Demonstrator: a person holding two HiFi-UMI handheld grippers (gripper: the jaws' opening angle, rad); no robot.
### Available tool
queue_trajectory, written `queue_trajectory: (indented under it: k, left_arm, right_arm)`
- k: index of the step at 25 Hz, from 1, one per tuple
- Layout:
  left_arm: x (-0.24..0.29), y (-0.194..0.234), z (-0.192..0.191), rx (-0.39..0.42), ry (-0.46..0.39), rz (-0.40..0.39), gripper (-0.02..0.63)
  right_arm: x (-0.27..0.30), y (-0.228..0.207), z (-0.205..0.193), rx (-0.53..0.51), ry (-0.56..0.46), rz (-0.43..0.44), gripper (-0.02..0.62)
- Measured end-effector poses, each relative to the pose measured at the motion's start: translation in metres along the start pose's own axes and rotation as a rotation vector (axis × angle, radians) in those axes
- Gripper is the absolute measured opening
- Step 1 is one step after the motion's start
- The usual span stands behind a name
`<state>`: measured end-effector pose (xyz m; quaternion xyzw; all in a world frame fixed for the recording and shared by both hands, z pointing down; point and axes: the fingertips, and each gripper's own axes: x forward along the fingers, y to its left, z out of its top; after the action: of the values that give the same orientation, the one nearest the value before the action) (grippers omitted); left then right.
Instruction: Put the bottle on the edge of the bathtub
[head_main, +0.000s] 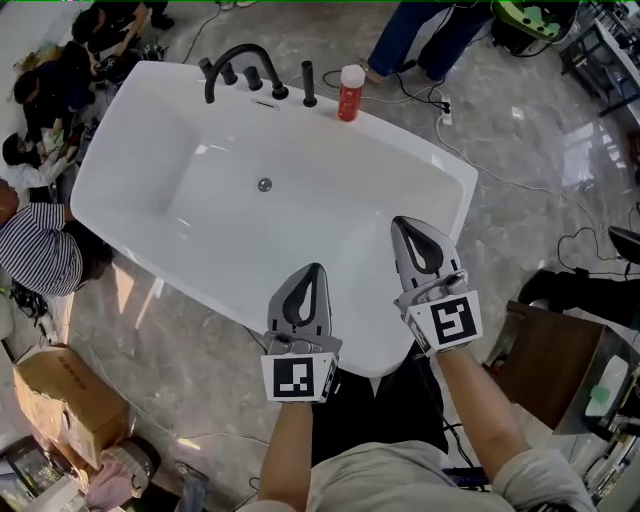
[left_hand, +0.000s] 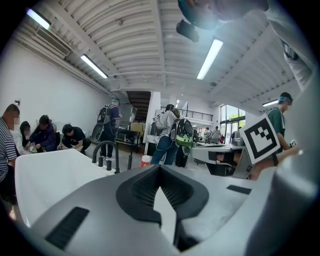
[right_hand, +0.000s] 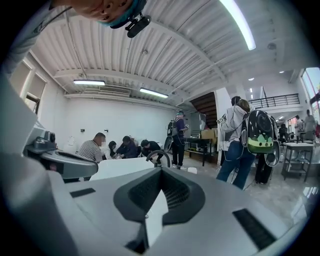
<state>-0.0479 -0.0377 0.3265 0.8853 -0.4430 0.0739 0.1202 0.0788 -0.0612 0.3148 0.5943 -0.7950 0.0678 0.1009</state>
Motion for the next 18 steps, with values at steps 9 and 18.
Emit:
queue_trajectory:
  k: [9, 18]
  left_arm:
    - [-0.046, -0.027, 0.043, 0.054, -0.033, -0.019, 0.011]
    - [-0.097, -0.067, 0.063, 0.075, -0.047, -0.008, 0.011]
  right_arm:
    - [-0.072, 0.031, 0.043, -0.044, -0.037, -0.015, 0.006]
    - [-0.141, 0.058, 0.067, -0.018, -0.077, 0.004, 0.006]
